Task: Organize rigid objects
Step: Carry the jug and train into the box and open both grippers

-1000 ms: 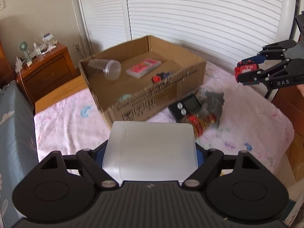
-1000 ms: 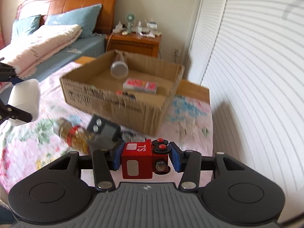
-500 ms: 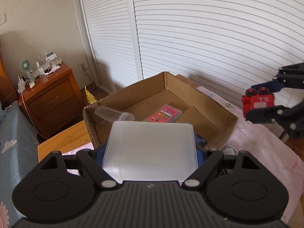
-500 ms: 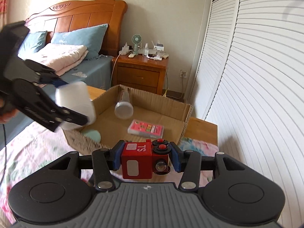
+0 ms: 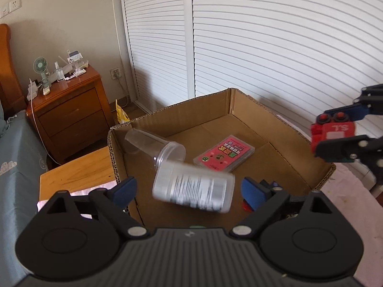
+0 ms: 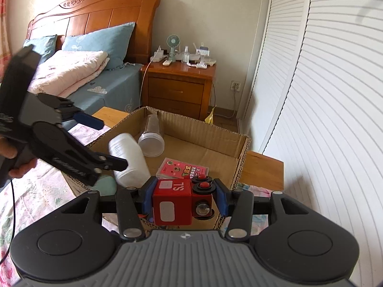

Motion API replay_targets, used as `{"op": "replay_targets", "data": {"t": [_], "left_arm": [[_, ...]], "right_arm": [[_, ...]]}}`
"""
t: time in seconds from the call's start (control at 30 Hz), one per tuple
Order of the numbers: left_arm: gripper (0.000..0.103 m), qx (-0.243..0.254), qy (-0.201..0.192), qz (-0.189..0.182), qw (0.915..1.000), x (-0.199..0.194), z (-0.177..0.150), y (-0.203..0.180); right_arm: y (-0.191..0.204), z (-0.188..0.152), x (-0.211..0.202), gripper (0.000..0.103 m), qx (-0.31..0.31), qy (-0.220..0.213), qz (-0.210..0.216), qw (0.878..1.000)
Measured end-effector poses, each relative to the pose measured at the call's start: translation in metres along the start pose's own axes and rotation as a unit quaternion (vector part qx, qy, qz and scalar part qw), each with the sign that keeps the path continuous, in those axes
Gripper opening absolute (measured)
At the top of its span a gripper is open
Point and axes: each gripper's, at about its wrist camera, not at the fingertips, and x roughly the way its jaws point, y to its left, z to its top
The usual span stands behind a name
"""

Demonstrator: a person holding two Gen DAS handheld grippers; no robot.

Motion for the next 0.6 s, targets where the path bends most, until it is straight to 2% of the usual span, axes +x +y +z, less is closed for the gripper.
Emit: {"op": "replay_targets", "data": {"t": [0.17,0.33,0.4,0.47,0.6], "left_arm": [[0.098,-0.018,0.008,-0.014,0.9997,-0.02,-0.015,0.002],[0.099,-0.025,0.007,0.0,0.9997,-0.041,-0.034,-0.004],[0.099,-0.028,0.005,-0.006,0.9996,-0.05,-0.041,-0.006],[0.099,-0.028,-0.001,-0.012,0.9995,-0.058,-0.046,-0.008],[0.1,-0.012,-0.007,-0.002,0.9999,-0.068,-0.054,-0.015]], "right_arm": [[-0.002,0.008,0.021,0.055,0.0,0.019,0.005,1.0],[-0.006,0.027,0.044,0.055,0.001,0.033,0.006,0.999],[-0.009,0.036,0.056,0.055,0.001,0.037,0.005,0.999],[-0.012,0.047,0.068,0.055,0.003,0.042,0.004,0.999],[-0.019,0.066,0.093,0.055,0.012,0.053,-0.002,0.999]]}}
